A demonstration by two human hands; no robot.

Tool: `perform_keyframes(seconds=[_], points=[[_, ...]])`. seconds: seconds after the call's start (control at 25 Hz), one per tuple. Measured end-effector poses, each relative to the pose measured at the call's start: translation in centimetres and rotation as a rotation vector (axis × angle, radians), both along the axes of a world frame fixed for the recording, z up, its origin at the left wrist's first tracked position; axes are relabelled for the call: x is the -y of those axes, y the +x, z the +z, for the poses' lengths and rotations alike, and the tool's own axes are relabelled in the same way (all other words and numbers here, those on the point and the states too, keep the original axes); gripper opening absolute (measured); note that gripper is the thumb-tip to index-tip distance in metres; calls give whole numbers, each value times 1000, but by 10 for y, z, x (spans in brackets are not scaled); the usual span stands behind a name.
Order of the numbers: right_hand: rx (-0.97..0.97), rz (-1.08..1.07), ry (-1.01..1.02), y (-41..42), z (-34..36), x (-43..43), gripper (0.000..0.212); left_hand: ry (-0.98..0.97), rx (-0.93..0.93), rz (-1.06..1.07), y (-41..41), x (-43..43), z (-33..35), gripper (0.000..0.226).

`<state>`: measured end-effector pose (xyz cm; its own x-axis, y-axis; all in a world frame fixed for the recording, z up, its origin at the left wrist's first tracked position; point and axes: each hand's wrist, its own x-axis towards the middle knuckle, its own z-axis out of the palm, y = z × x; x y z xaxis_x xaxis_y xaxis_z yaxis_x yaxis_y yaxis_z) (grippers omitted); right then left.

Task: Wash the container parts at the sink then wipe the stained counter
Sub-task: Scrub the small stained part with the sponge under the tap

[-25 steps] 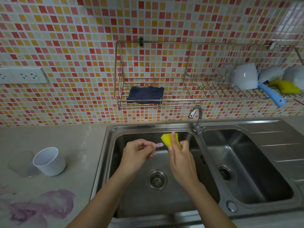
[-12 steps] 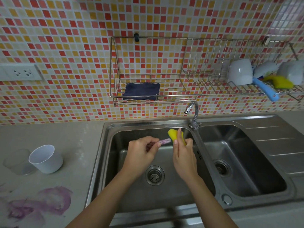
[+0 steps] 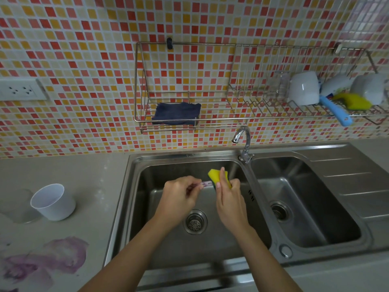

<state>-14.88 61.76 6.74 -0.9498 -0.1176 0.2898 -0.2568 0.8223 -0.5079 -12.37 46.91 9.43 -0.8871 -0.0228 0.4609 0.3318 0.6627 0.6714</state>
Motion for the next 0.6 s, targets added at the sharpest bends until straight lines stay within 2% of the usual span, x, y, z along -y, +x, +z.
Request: perform_keyframes(seconds=[0.16, 0.28, 0.4, 0.52, 0.6], points=[[-51, 21, 66, -4, -1, -5, 52, 8, -10, -5, -3, -2, 2, 11], [41, -38, -10, -6, -2, -6, 51, -11, -4, -30, -3, -5, 0, 12], [-13, 34, 19, -5, 0, -1, 51, 4, -2, -23, -4, -6, 2, 11], [69, -33, -9, -9, -5, -2, 51, -19, 10, -8, -2, -5, 2, 12], [8, 0, -37, -7, -8, -3, 51, 14, 4, 4, -1, -6, 4, 11]])
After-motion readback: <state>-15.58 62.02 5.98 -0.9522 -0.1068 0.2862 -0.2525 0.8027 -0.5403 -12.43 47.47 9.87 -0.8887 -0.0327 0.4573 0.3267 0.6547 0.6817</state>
